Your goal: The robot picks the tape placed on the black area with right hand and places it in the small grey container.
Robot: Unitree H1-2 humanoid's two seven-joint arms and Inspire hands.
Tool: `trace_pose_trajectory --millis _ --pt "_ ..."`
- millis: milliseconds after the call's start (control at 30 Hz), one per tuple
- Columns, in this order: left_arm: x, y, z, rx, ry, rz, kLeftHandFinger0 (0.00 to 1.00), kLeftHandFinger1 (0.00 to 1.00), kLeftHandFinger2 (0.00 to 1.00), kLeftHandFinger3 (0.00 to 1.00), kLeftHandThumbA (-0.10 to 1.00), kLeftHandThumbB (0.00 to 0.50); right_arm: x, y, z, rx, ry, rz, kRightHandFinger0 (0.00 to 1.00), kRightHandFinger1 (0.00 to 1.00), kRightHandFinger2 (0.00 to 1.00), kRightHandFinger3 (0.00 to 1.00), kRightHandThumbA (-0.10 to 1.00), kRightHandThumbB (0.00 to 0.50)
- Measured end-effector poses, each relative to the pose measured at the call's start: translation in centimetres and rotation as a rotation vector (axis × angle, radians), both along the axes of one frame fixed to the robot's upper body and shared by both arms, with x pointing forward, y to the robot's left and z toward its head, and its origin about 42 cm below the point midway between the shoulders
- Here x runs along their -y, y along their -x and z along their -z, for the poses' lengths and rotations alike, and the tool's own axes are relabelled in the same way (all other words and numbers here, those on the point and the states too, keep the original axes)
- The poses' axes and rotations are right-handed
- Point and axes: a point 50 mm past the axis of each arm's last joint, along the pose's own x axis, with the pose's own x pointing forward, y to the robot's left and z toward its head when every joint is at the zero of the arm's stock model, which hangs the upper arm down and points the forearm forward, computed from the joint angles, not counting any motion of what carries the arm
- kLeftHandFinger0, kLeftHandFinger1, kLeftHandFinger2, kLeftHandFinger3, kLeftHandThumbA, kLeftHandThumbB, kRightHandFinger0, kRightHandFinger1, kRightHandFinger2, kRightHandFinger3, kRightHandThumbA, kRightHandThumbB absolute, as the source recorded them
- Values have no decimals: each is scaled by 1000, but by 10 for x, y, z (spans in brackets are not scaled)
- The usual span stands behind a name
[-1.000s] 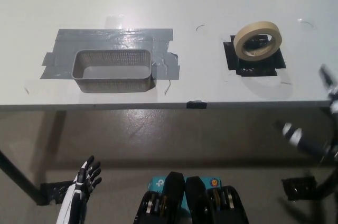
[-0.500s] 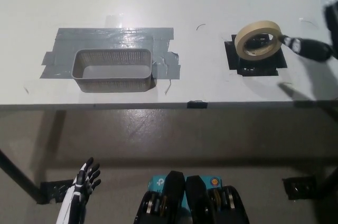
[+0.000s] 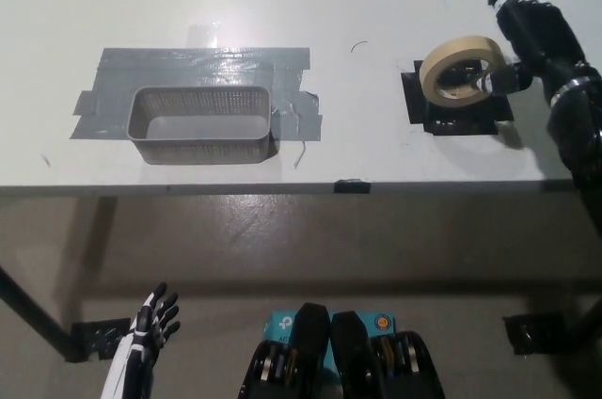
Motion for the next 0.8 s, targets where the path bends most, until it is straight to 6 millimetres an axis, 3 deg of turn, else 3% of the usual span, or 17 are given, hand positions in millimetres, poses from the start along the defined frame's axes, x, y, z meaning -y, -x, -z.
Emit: trace_pose_trajectory --millis 167,467,800 --pt "0 0 0 0 -2 1 1000 1000 1000 1000 1000 71 3 -11 7 -55 53 32 1000 1000 1000 1000 1000 415" --pt "0 0 0 0 -8 1 1000 1000 1000 1000 1000 43 5 -25 13 -116 121 70 1000 1000 1000 1000 1000 395" --pt "0 0 0 1 -20 0 1000 1000 1000 1000 1000 36 -8 -38 -3 -87 124 81 1000 1000 1000 1000 1000 395"
